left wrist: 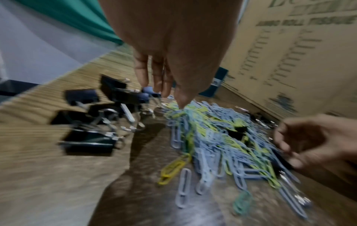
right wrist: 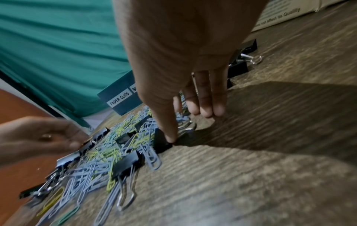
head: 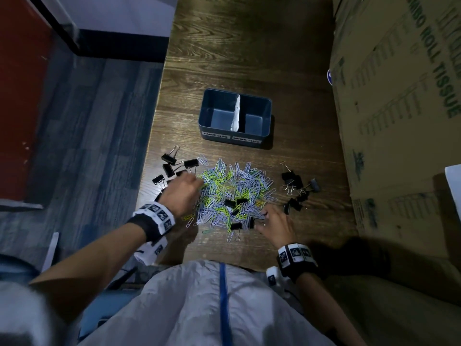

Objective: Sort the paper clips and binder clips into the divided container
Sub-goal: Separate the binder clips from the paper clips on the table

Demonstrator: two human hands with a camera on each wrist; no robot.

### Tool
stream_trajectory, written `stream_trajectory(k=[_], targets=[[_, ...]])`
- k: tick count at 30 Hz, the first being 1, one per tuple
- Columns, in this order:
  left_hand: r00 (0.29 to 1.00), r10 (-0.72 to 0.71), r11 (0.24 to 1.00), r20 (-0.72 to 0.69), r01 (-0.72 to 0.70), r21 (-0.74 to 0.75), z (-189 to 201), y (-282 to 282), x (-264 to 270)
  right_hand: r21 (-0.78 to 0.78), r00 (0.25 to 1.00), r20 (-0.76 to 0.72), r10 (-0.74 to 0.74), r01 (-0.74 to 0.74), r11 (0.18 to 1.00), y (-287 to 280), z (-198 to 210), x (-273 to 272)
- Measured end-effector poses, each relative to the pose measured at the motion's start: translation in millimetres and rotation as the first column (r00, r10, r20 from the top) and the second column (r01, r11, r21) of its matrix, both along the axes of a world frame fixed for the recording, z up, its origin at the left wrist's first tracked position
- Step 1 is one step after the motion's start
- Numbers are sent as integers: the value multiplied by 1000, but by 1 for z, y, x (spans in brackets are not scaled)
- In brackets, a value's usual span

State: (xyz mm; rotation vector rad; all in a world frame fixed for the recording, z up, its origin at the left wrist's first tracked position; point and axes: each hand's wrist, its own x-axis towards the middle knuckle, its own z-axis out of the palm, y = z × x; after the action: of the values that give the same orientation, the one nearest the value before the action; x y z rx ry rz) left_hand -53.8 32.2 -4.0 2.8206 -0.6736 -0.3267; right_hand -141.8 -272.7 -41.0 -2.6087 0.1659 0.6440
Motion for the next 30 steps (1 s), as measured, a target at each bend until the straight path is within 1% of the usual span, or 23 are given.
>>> stream_trajectory(k=[3,6,7,9,12,15,19,22,24,26,28,30], targets=[[974,-218,975,-55,215,-63,-4,-37,-11,-20,998,35,45,-44,999,6,4,-2],[947,-310,947,-79,300,-119,-2,-65,-16,-4,992,15,124,-124,992,11,5,-4],[942,-320,945,-100,311,-101,-5,-71,-17,11,987,-1,161,-161,987,13,5,-4],[940,-292,955,-175,295,-10,-10,-80,-18,10,975,-18,223,-223,975,18,5,-6],[954,-218,967,-206,240,85,-16,-88,-20,-27,979,-7,206,-206,978,22,4,-7],[962,-181,976,-204,202,84,-15,-97,-21,-42,982,46,183,-181,983,25,4,-6],[977,-145,982,-159,162,101,-12,-97,-18,-45,979,110,173,-169,985,30,8,-1],[987,-90,994,-136,97,47,-2,-92,-17,-44,986,98,138,-134,990,31,9,2],[989,-2,999,-150,-5,-43,1,-83,-15,-7,994,71,77,-77,997,30,9,4],[985,67,987,-161,-89,-135,3,-67,-12,50,999,34,-9,7,999,26,11,6],[988,62,979,-143,-88,-185,7,-47,-10,119,995,24,-96,93,989,21,6,8],[996,23,981,-86,-40,-192,12,-24,-12,188,988,47,-149,138,973,17,0,10]])
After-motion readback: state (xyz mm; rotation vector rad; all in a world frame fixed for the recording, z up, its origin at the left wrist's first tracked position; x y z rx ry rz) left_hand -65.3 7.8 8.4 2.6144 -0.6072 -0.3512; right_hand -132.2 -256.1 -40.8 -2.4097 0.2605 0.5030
